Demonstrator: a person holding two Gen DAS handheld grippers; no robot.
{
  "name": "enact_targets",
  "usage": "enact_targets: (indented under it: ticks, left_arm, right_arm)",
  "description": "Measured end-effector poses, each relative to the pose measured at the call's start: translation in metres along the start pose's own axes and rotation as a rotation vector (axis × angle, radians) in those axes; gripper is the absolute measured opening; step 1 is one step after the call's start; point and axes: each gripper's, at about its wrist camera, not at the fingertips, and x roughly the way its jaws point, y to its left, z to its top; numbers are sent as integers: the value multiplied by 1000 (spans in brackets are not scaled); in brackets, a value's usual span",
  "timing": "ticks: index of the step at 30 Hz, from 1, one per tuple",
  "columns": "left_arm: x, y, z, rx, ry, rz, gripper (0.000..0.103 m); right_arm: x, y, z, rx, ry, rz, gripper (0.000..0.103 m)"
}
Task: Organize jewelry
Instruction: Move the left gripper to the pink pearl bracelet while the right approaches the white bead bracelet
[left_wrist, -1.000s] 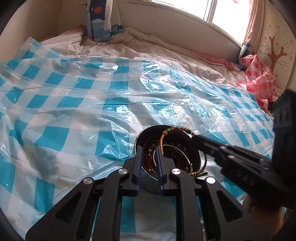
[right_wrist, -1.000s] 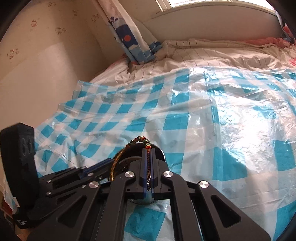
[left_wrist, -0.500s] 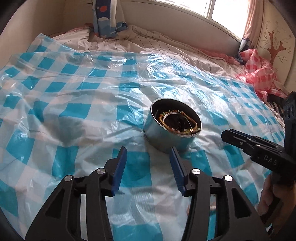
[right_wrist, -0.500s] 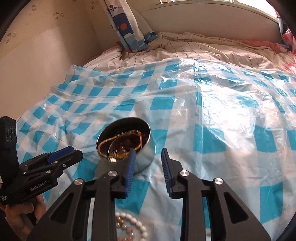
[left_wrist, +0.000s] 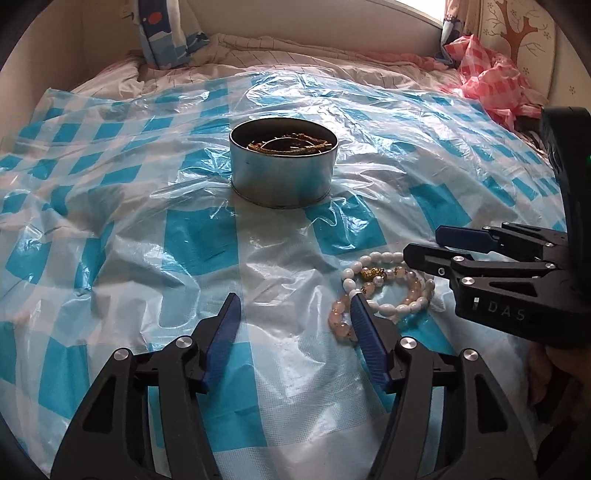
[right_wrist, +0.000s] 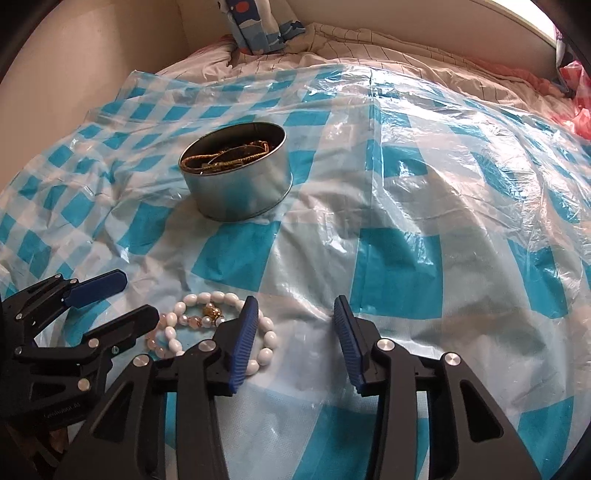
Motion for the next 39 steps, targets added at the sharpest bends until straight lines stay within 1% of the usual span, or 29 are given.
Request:
enact_targets:
  ticks: [3,5,7,9,11,12,14,16,18,21,23,24,26,27,28,29,30,32,34,36,38,39]
  left_arm:
    - [-1,-1,-2,8,-2,-1,61]
    - [0,-4,-3,27,2,19,61]
    - [1,-5,-4,40,4,50,61]
    - [0,-3,-5,42,3,93,62]
    - [-3,5,-6,22,-2,155,62]
    - [-4,10,-6,7,-4,180,62]
    - [-11,24,-8,-41,-16,227,62]
    - [-16,36,-9,-88,-26,253,62]
    - [-19,47,-11,-133,-31,241,62]
    - [-23,48,-13,-135,-51,222,63]
    - [-23,45,-14,-111,-52,219,66]
    - [-21,44,-15,-99,-41,219,68]
    - [-17,44,-17,-95,-21,211,70]
    - [-18,45,-17,-101,-22,205,70]
    - [-18,46,-17,-107,-24,200,70]
    - [-19,47,-18,-113,-31,198,70]
    - [-22,48,-18,-118,-49,201,70]
    - [-32,46,-16,-111,-113,190,70]
    - [-38,41,-13,-81,-159,183,70]
    - [-38,35,-10,-48,-177,164,70]
    - [-30,28,-9,-11,-148,164,70]
    - [-25,27,-9,-3,-131,166,70]
  right_arm:
    - [-3,-1,-5,-7,0,-5,49]
    - [-5,-1,-8,-10,2,-7,50]
    - [-3,3,-10,-37,14,-42,50]
    - [-5,6,-12,-60,15,-100,51]
    - [-11,1,-16,-47,7,-170,55]
    - [-14,-4,-19,-30,4,-189,55]
    - [-24,-17,-25,20,0,-212,55]
    - [-32,-25,-31,51,-3,-216,56]
    - [-38,-25,-36,61,-12,-202,57]
    - [-38,-16,-36,32,-24,-150,58]
    - [-36,-9,-35,19,-33,-87,65]
    - [-34,-5,-35,13,-30,-58,66]
    - [-33,2,-37,-2,-10,-11,66]
    - [-32,5,-38,-9,9,42,66]
    - [-33,8,-38,-16,21,73,67]
    - [-35,11,-39,-25,18,80,67]
    - [-37,12,-40,-22,5,85,67]
    - [-40,7,-39,19,-28,121,67]
    - [-41,6,-35,39,-60,114,67]
    - [-37,7,-34,33,-57,109,63]
    - [-28,11,-34,10,-22,89,48]
    - [-26,14,-34,-5,-14,70,48]
